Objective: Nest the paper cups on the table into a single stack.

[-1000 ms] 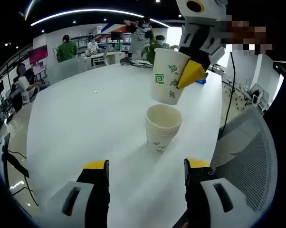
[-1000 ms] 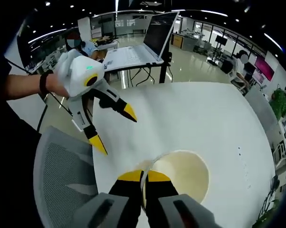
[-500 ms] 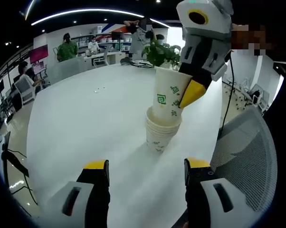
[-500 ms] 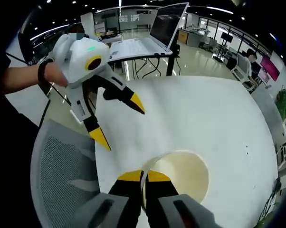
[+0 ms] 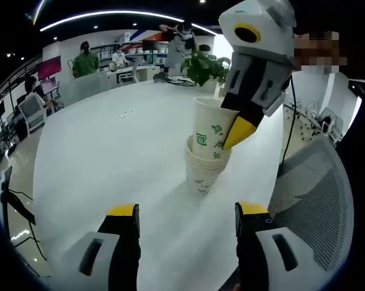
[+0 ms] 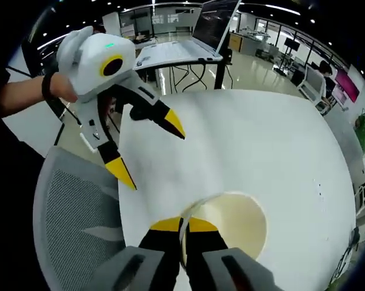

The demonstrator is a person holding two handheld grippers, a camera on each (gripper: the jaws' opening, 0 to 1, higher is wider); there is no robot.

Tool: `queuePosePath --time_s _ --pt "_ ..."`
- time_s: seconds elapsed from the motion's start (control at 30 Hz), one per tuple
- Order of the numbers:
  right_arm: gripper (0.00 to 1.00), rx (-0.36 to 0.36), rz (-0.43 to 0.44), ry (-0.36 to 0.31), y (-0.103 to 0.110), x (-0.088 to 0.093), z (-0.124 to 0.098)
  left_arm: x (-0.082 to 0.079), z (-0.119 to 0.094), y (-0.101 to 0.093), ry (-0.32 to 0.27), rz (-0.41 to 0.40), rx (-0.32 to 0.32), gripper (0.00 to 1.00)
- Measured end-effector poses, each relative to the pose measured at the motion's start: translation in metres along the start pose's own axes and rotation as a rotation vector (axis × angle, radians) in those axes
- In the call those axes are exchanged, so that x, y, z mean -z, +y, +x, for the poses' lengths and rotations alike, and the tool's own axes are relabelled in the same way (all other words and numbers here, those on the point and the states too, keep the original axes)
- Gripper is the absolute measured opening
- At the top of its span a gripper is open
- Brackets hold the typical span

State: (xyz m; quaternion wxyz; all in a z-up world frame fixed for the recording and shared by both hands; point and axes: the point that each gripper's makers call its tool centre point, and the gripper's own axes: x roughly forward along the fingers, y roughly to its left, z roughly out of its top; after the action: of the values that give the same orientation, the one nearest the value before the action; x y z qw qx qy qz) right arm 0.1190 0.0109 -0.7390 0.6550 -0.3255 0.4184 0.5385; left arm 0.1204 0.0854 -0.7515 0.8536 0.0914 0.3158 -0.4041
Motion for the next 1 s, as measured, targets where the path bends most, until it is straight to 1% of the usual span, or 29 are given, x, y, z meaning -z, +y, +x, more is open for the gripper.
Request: queuePosePath --time_s 0.1,0.2,0.43,0.5,0.57,0.7,0.77,0.83,0.93,0.97,1.0 --pt "0.0 0.002 -0.011 0.02 -0.005 0.003 0.005 0.001 -0.001 0.0 0.0 -0.002 -0.001 0.62" --pt "0.0 -0.002 0.002 0.028 -0.007 0.006 0.008 0.002 -0.002 0.0 0.003 -0.003 -0.003 0.62" --pt "0.0 -0.009 0.006 0.041 0.0 0.009 0.009 0.003 -0.002 0.001 0.003 -0.008 -0.004 0.62" --pt "0.0 -0.01 0.01 0.043 -0.009 0.009 0.016 0.003 -0.001 0.0 0.003 -0.008 -0.003 0.62" --pt "0.0 -0.012 0.011 0.044 -0.008 0.009 0.019 0.002 -0.002 0.0 0.002 -0.009 -0.004 0.62" --pt "0.0 -0.014 0.017 0.045 -0.005 0.011 0.014 0.001 -0.002 0.001 0.002 -0.008 -0.005 0.62" --pt "0.0 -0.015 0.022 0.047 -0.009 0.011 0.016 0.003 -0.002 0.003 0.012 -0.012 -0.012 0.62" --pt "0.02 -0.018 0.028 0.048 -0.003 0.012 0.012 0.004 -0.001 0.003 0.013 -0.013 -0.011 0.62" --pt "0.04 -0.021 0.037 0.047 -0.006 0.012 0.013 0.004 -0.001 0.002 0.014 -0.013 -0.01 0.62" --pt "0.05 -0.02 0.04 0.049 -0.001 0.013 0.009 0.004 -0.001 0.002 0.014 -0.013 -0.01 0.62" --pt "0.06 -0.02 0.042 0.049 -0.001 0.013 0.008 0.004 -0.001 0.001 0.015 -0.011 -0.009 0.62"
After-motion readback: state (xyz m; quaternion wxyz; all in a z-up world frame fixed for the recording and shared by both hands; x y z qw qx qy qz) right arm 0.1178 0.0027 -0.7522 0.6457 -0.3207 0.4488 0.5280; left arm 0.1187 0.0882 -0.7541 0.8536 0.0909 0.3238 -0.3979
